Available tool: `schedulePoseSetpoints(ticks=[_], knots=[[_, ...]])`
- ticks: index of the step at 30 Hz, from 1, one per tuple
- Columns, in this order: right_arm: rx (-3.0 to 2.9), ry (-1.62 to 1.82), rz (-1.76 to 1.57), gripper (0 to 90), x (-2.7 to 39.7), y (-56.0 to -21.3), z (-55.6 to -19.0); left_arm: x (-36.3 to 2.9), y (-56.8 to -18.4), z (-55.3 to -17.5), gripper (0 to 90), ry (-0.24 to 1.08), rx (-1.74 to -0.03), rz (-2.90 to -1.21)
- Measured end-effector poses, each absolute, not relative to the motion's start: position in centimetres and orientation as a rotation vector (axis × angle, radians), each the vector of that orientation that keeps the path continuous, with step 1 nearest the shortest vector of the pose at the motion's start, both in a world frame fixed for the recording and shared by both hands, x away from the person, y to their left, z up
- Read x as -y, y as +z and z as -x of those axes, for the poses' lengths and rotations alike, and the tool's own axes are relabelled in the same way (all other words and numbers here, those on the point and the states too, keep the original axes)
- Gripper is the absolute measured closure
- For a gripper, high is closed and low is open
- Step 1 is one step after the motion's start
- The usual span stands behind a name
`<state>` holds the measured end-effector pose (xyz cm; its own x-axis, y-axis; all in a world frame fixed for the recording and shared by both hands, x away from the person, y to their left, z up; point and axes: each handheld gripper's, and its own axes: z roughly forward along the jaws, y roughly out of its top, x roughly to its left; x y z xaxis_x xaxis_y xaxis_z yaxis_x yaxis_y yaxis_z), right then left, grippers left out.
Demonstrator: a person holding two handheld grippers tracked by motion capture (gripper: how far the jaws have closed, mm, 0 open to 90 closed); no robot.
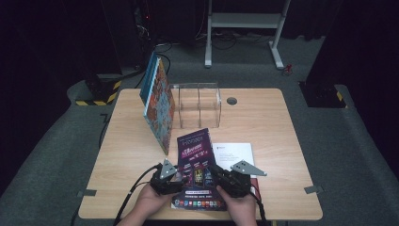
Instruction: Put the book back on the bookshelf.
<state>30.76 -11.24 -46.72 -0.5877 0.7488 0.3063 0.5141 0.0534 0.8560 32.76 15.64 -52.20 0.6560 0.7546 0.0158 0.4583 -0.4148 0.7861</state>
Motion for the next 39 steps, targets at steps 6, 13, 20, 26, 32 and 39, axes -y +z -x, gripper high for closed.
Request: schedulePoseSetpoints(ticks=[6, 13, 20, 26, 32, 39], knots=[[-2.124, 1.543, -1.264, 81.9, 11.2, -46.6, -30.9, -15.6, -52.2, -32.8, 36.9, 0.469, -0.939, -2.081], [-2.142, 1.518, -1.300, 80.3, 11.5, -46.4, -31.1, -15.6, -52.3, -32.7, 37.9, 0.459, -0.954, -2.078], [-2.187, 1.483, -1.321, 79.0, 12.0, -46.2, -31.2, -15.5, -52.3, -32.8, 38.8, 0.466, -0.943, -2.089], [-2.221, 1.461, -1.322, 77.3, 12.5, -46.3, -31.1, -15.4, -52.3, -32.8, 39.0, 0.470, -0.938, -2.094], [-2.247, 1.448, -1.329, 76.1, 12.9, -46.4, -31.0, -15.4, -52.3, -32.8, 39.1, 0.466, -0.938, -2.096], [-2.236, 1.510, -1.304, 82.1, 12.7, -46.0, -30.4, -15.5, -52.3, -32.8, 39.1, 0.459, -0.946, -2.087]])
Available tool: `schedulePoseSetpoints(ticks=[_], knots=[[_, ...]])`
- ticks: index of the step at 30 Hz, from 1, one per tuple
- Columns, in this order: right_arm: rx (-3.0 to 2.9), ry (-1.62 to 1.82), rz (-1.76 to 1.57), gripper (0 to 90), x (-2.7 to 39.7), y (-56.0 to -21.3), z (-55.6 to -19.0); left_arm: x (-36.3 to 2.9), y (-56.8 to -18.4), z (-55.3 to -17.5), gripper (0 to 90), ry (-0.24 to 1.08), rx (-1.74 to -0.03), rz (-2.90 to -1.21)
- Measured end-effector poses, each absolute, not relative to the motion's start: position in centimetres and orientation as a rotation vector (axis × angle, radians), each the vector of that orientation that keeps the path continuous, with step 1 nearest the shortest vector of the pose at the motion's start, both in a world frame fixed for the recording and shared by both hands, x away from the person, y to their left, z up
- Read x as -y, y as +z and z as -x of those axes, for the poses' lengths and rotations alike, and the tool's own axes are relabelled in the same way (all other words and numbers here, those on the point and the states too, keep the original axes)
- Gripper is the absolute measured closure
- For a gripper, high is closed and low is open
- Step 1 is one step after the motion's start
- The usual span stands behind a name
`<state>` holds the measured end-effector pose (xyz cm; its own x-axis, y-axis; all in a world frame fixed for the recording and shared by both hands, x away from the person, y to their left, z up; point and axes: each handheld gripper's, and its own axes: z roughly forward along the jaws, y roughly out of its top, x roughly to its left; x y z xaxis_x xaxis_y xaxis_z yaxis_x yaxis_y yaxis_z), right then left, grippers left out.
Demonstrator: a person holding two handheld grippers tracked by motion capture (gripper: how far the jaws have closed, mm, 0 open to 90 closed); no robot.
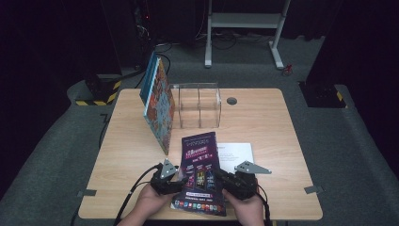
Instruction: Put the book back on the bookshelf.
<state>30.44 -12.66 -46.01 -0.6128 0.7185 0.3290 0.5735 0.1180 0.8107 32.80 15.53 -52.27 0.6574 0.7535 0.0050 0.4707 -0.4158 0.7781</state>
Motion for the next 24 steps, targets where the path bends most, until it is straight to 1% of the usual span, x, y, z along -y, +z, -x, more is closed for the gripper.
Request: schedulePoseSetpoints(ticks=[4, 8, 16, 24], knots=[[-2.216, 1.574, -1.272, 84.5, 12.1, -45.7, -30.0, -15.8, -52.2, -32.8, 38.5, 0.452, -0.953, -2.075], [-2.203, 1.589, -1.244, 84.8, 11.9, -45.4, -29.8, -16.1, -52.2, -32.7, 37.6, 0.455, -0.959, -2.049], [-2.125, 1.610, -1.208, 85.0, 12.5, -44.2, -29.4, -16.4, -52.0, -32.3, 40.4, 0.493, -0.941, -2.035], [-2.064, 1.625, -1.184, 85.0, 13.4, -43.1, -29.2, -16.4, -52.1, -32.4, 41.8, 0.475, -0.956, -2.032]])
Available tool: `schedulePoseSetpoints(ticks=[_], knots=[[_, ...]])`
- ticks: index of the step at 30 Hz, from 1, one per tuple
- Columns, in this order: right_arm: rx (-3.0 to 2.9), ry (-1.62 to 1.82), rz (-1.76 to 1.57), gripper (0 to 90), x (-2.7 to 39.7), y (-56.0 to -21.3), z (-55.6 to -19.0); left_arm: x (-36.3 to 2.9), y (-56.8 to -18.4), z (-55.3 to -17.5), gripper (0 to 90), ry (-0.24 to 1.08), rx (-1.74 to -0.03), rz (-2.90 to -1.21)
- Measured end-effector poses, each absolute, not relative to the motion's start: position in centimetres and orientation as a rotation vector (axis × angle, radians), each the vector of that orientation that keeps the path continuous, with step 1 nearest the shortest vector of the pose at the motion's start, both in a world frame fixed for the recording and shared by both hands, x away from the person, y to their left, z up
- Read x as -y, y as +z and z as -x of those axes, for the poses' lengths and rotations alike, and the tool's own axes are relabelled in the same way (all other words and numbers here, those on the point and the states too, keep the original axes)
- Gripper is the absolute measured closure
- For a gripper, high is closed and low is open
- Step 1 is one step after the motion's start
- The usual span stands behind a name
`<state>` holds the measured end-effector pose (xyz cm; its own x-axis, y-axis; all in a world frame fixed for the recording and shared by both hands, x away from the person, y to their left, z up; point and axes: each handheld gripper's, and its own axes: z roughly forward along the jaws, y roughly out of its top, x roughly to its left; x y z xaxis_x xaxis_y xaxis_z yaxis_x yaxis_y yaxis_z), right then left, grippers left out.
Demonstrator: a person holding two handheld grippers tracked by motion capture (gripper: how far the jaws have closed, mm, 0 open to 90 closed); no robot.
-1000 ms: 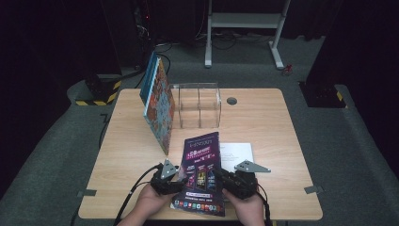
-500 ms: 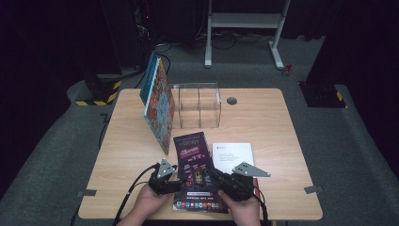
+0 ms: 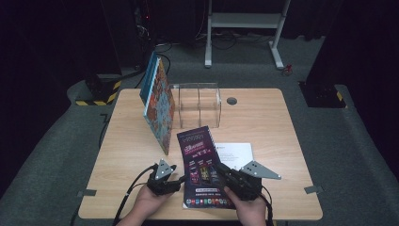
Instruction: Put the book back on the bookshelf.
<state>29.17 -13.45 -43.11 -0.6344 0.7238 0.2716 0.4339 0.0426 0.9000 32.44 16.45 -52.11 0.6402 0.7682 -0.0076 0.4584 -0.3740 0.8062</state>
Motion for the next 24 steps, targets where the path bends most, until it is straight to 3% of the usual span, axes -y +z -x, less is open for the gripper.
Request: schedulePoseSetpoints(ticks=[24], knots=[[-1.731, 1.653, -1.154, 85.0, 18.3, -38.8, -28.6, -16.2, -52.2, -32.5, 43.6, 0.482, -0.949, -2.054]])
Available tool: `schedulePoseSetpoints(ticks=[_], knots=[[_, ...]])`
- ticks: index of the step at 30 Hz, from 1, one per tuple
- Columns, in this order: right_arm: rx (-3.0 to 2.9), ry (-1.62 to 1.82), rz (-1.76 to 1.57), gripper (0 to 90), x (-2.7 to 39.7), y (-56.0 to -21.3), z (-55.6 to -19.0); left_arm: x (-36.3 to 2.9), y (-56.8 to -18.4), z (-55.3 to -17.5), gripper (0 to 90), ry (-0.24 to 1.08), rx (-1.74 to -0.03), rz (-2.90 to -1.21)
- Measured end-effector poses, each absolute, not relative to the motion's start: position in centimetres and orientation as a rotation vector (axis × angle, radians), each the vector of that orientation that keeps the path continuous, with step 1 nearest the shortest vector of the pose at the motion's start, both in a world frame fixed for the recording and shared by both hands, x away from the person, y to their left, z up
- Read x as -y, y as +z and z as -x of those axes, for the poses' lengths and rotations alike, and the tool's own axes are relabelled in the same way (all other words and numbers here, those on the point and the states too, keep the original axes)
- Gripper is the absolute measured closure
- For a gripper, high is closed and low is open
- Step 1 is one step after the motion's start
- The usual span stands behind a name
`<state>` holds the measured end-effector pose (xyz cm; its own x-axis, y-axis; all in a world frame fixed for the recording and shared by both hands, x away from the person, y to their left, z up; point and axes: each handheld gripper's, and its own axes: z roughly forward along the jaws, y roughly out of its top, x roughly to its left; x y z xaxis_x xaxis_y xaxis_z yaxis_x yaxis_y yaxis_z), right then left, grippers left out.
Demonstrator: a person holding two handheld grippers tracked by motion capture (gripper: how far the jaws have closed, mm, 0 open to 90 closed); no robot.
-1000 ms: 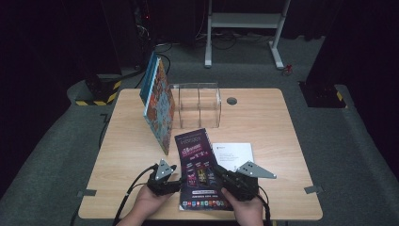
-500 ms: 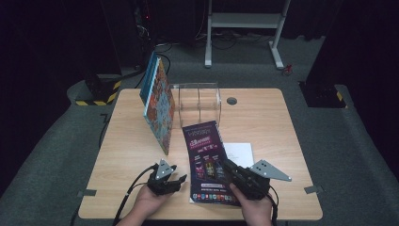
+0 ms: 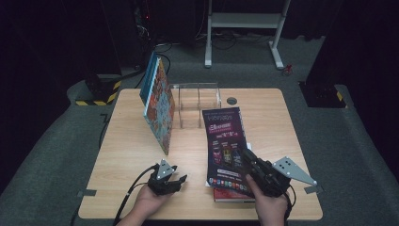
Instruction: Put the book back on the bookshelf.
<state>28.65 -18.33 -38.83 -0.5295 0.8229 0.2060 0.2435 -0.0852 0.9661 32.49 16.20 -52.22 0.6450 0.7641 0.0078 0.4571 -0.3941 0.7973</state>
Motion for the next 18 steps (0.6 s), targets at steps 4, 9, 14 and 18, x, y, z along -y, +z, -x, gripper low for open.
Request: schedulePoseSetpoints(ticks=[4, 9, 14, 18], knots=[[-1.680, 1.644, -1.149, 84.9, 18.8, -38.0, -29.0, -16.2, -52.2, -32.5, 43.7, 0.473, -0.949, -2.054], [-1.615, 1.586, -1.155, 84.9, 19.5, -37.1, -30.2, -16.1, -52.2, -32.5, 44.1, 0.487, -0.933, -2.067], [-1.577, 1.559, -1.160, 84.9, 19.5, -36.9, -31.3, -16.0, -52.2, -32.5, 44.2, 0.486, -0.926, -2.080], [-1.560, 1.532, -1.155, 84.9, 19.2, -36.9, -32.5, -16.1, -52.2, -32.5, 44.3, 0.490, -0.922, -2.085]])
